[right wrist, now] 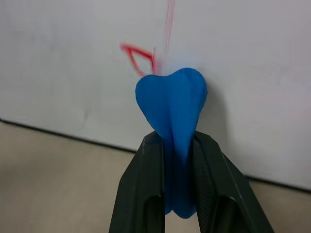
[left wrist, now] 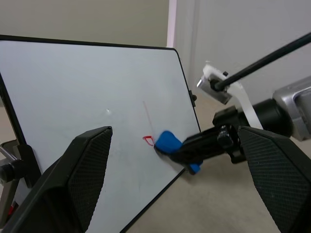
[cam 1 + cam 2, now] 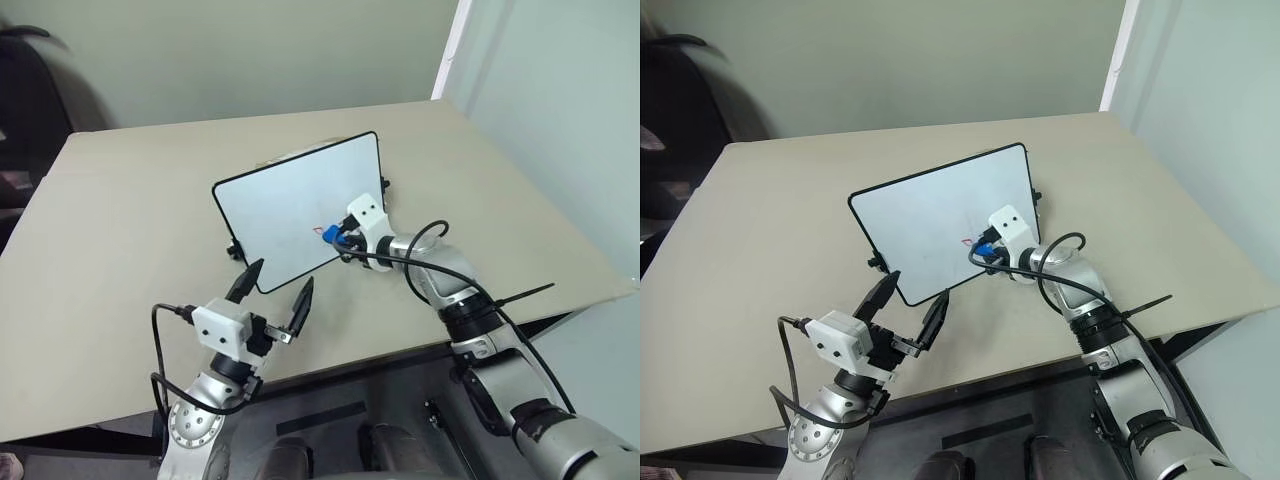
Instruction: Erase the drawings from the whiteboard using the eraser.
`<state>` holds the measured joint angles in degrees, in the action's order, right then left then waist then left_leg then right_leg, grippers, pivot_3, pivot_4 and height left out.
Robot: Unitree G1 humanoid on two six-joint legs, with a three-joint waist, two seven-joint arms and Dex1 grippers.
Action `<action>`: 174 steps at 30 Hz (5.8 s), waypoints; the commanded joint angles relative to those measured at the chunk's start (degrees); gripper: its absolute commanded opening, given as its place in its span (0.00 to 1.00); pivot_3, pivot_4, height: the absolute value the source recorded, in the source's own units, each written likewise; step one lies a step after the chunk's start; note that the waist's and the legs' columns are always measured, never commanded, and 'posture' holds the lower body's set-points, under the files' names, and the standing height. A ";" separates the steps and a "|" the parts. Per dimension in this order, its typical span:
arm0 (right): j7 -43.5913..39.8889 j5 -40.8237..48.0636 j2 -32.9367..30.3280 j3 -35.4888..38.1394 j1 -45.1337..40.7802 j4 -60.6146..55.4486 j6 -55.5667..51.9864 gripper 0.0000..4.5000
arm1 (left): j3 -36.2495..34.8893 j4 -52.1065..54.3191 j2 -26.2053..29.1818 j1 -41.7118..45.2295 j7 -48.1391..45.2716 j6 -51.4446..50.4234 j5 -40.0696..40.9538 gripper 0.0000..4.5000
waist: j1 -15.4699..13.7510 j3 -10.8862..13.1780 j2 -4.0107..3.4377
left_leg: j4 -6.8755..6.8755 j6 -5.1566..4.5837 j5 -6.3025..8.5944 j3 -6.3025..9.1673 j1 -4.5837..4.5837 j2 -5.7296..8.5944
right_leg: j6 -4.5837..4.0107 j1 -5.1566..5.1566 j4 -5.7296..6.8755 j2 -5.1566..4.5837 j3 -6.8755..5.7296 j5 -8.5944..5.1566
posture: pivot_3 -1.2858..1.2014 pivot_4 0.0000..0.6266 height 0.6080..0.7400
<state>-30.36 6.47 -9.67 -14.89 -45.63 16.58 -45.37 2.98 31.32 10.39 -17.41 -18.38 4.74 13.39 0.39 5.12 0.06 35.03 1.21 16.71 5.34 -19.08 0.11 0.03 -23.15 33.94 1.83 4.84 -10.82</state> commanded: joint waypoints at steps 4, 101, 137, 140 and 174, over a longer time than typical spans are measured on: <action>0.39 -0.14 0.53 1.22 -2.79 -2.24 -0.31 0.11 | -0.85 3.02 0.57 -0.07 0.02 0.30 0.73 1.00 | 0.00 0.12 -0.03 | 0.02 0.03 0.01 0.00 -0.08 0.00 | -0.01 -0.09 -0.01 0.00 0.00 0.00 | 0.52 0.24 0.99; 5.08 -4.24 4.01 0.69 -2.03 -0.46 -3.90 0.11 | -1.64 4.17 1.13 -0.04 -0.06 -0.38 1.18 1.00 | -0.05 -0.12 0.14 | -0.01 0.00 0.01 -0.05 -0.09 -0.03 | -0.22 -0.27 0.00 0.00 -0.04 0.31 | 0.52 0.24 0.99; 3.71 -4.76 5.19 -3.18 -2.02 -0.75 -5.92 0.11 | -2.32 3.72 1.46 1.02 0.17 -0.72 1.46 1.00 | 0.10 -0.08 0.10 | -0.03 0.11 0.11 -0.06 0.02 -0.03 | -0.20 -0.45 -0.01 0.02 -0.05 0.32 | 0.52 0.24 0.99; 4.37 -5.18 4.73 -2.49 -1.97 2.24 -4.57 0.11 | -2.48 3.85 1.60 0.93 0.04 -0.74 1.60 1.00 | 0.10 -0.06 0.10 | -0.02 0.19 0.16 -0.06 0.00 -0.03 | -0.19 -0.47 -0.02 0.03 -0.05 0.32 | 0.52 0.24 0.99; 2.86 -5.05 4.36 -2.07 -3.83 3.10 -3.34 0.11 | -2.92 4.33 1.44 0.68 0.27 -0.47 2.11 1.00 | 0.19 -0.06 0.11 | 0.01 0.20 0.05 -0.07 -0.12 -0.04 | -0.21 -0.70 -0.03 0.03 -0.06 0.60 | 0.52 0.24 0.99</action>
<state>-27.72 1.94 -5.39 -17.12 -47.91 20.98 -49.60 0.71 32.93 11.99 -16.74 -18.35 3.58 14.71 0.58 5.06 0.17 35.03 1.41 16.76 5.27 -19.20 0.07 -0.19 -23.84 33.91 1.86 4.78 -10.23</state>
